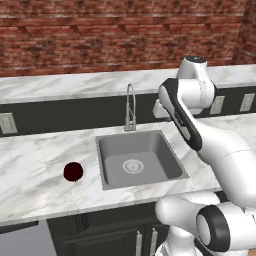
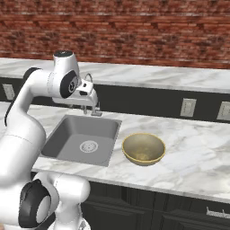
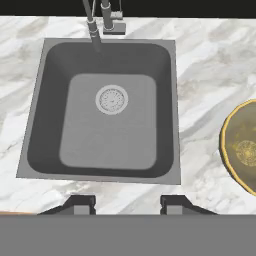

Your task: Pick the mug and place it in the sink. Pick the bowl and place it in the open cabinet and then close the cabinet.

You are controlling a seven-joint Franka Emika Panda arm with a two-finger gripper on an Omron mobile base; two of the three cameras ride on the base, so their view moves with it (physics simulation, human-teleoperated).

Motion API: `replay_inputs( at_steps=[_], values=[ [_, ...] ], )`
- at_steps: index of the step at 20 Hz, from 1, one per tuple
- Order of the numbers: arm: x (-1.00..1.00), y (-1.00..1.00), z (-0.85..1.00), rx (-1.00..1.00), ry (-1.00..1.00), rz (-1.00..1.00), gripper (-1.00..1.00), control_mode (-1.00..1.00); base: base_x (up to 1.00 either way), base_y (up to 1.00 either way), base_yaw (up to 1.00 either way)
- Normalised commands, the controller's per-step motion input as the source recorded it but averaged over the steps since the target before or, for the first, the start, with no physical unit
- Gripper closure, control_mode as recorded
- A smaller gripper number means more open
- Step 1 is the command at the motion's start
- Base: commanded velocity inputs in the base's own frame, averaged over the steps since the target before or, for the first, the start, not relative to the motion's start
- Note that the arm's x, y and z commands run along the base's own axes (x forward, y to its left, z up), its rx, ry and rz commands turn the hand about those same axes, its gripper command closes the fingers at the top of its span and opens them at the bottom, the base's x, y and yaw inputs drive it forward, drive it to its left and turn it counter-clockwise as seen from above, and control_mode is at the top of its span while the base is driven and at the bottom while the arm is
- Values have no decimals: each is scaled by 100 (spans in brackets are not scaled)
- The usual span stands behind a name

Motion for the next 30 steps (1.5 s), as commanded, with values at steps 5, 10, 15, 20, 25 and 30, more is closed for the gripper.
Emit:
replay_inputs(
  at_steps=[5,10,15,20,25,30],
  values=[
    [-34,20,-8,0,0,-6,-100,-100,0,0,0],
    [-64,53,-13,0,0,-16,-100,-100,0,0,0],
    [-38,90,-18,0,0,-14,-100,-100,0,0,0],
    [-12,100,-33,0,-3,-8,-100,-100,0,0,0],
    [0,94,-56,-1,-2,-1,-100,-100,0,0,0],
    [0,50,-45,-2,1,6,-100,-100,0,0,0]
  ],
)
